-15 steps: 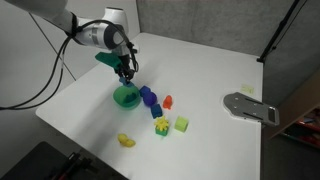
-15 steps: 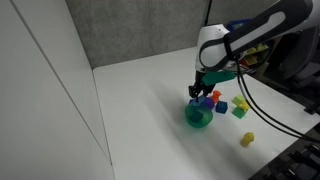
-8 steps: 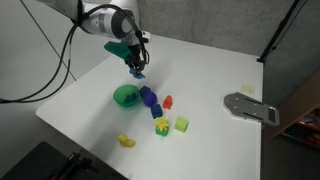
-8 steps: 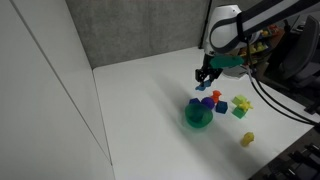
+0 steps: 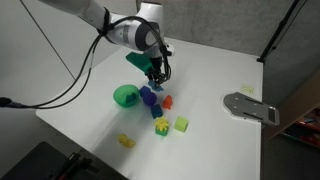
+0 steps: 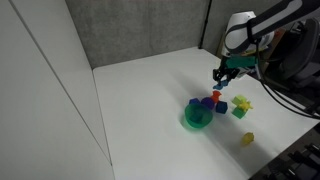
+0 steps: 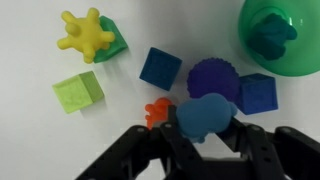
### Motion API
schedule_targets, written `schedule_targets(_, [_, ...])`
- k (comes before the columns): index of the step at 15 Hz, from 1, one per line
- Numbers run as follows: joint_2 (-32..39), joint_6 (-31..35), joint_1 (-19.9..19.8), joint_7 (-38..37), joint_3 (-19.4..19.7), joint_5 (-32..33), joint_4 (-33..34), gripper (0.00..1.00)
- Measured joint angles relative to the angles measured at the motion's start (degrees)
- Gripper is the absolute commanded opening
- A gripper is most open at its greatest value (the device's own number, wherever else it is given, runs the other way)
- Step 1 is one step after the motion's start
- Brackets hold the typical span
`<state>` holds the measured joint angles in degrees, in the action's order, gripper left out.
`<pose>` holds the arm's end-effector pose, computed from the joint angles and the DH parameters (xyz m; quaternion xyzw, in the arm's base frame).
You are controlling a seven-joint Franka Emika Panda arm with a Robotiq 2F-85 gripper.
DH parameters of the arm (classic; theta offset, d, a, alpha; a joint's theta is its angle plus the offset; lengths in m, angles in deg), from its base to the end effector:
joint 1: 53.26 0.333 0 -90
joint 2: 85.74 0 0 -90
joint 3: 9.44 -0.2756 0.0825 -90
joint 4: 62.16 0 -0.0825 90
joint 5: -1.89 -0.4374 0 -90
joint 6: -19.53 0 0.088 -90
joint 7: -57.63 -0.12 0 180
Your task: Remove the blue toy from the green bowl and put it on the table
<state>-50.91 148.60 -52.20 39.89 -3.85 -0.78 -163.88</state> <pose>0.6561 -0.0505 0.1226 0.9774 -0.2015 -0.0618 0.0184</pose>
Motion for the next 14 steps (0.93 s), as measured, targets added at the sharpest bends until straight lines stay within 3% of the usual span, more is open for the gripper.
schedule_targets(2, [1.4, 0.0, -1.0, 0.8, 0.5, 0.2, -0.8, 0.16])
schedule_targets(3, [2.1, 0.0, -1.3, 1.3, 0.7, 0.4, -1.2, 0.66])
schedule_targets(4, [2.6, 0.0, -1.6, 2.1, 0.8, 0.4, -1.4, 0.67])
schedule_targets(8, [3.1, 0.0, -1.9, 4.8, 0.8, 1.1, -2.2, 0.97])
schedule_targets(14, [-1.1, -2.1, -1.8, 10.2, -0.6, 1.1, -2.2, 1.00])
